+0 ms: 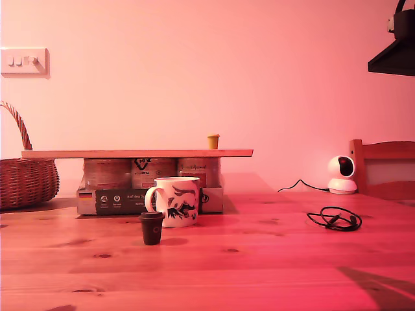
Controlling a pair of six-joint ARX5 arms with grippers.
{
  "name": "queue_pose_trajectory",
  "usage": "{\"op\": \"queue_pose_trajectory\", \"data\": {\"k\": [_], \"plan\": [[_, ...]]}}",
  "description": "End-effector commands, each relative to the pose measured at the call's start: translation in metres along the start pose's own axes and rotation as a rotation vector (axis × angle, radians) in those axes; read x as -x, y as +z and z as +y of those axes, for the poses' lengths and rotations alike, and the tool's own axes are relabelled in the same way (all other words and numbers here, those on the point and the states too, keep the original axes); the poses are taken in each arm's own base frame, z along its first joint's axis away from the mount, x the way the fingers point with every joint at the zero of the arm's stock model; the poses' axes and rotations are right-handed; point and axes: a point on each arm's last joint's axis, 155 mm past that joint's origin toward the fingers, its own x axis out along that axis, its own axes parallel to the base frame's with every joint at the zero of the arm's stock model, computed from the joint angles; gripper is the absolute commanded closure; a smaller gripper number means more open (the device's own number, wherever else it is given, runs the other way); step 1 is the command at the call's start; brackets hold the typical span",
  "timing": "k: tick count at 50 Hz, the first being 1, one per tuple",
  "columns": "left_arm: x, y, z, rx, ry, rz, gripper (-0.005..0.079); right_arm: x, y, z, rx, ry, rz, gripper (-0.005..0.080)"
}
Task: Pick up the green coffee capsule and place it on the shelf behind you
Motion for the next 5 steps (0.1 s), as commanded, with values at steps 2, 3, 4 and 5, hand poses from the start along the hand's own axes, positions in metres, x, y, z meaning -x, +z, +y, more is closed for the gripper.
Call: {"op": "queue_pose_trajectory", "data": {"k": [2, 3, 4, 5], "plan": [[-0.0027, -0.0099, 0.0002, 0.006, -0.004, 0.021, 0.0763, 0.0, 0.0023, 0.0013, -0.004, 0.004, -0.009, 0.0765], [-0.0027, -0.0098, 0.0002, 0.006, -0.004, 0.021, 0.0764, 0.0, 0.0023, 0.0013, -0.004, 0.004, -0.009, 0.0765], [-0.0027, -0.0098, 0.0002, 0.006, -0.004, 0.021, 0.0764, 0.0, 0.0024, 0.0013, -0.004, 0.004, -0.01, 0.0765], [-0.0027, -0.0098, 0.0002, 0.006, -0.004, 0.021, 0.0763, 0.0, 0.0024, 0.0012, -0.004, 0.004, -0.01, 0.0765]]}}
